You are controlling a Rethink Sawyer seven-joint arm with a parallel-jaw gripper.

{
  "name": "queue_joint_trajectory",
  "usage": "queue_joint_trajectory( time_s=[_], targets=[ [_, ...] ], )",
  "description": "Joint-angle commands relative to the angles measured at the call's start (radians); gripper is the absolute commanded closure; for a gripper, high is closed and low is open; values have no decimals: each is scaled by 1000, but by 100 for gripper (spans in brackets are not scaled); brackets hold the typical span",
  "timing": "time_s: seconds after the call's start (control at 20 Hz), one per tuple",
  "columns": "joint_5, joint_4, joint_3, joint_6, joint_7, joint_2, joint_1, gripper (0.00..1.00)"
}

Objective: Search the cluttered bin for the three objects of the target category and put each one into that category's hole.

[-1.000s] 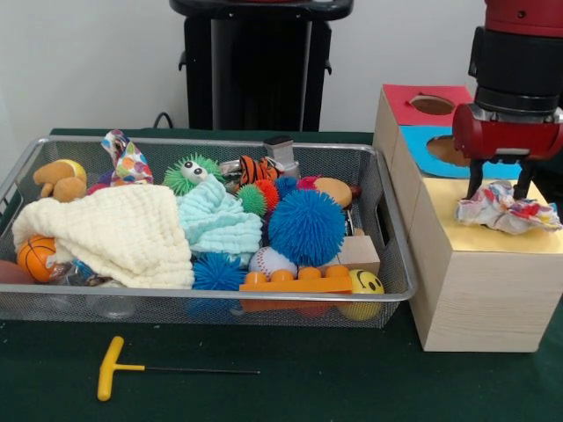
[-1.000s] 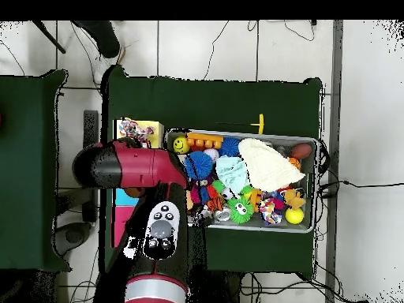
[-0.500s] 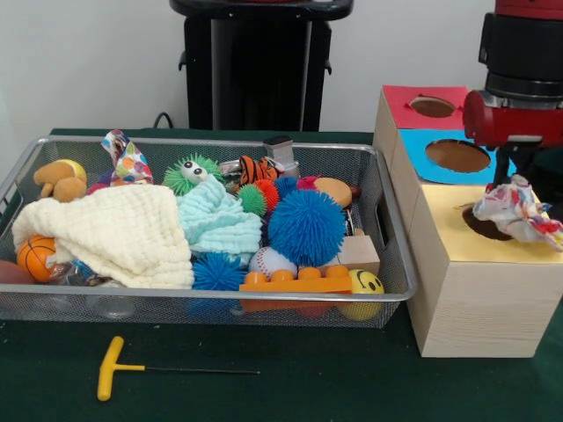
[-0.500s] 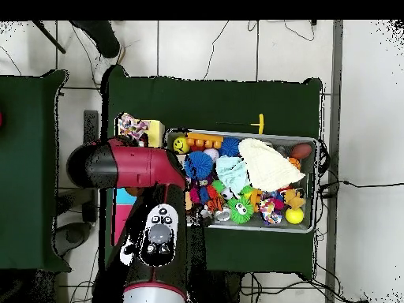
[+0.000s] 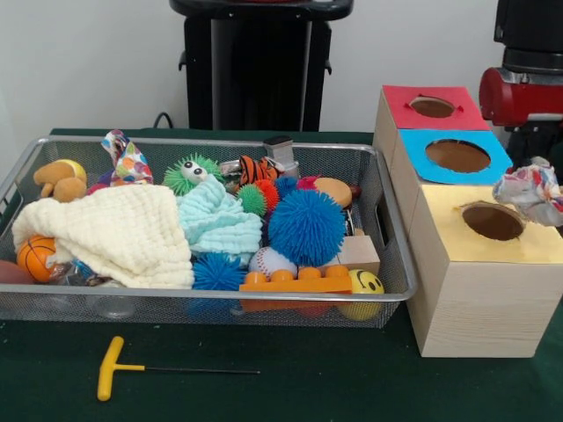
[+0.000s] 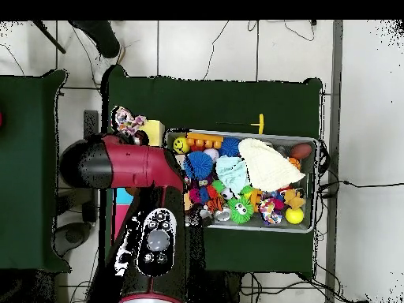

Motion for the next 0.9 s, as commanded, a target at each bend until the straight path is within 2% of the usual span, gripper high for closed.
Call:
queue_joint_trajectory(
  time_s=[0.05, 0.15, 0.2, 0.5, 0.9],
  targets=[
    [28, 62, 59, 74, 201, 13, -4, 100],
    [27, 65, 61, 68, 196, 14, -6, 100],
    [26, 64, 56, 70, 198, 15, -3, 0],
    [16, 46, 22, 84, 214, 24, 17, 0],
    [12, 39, 11, 33, 216, 41, 21, 0]
  ],
)
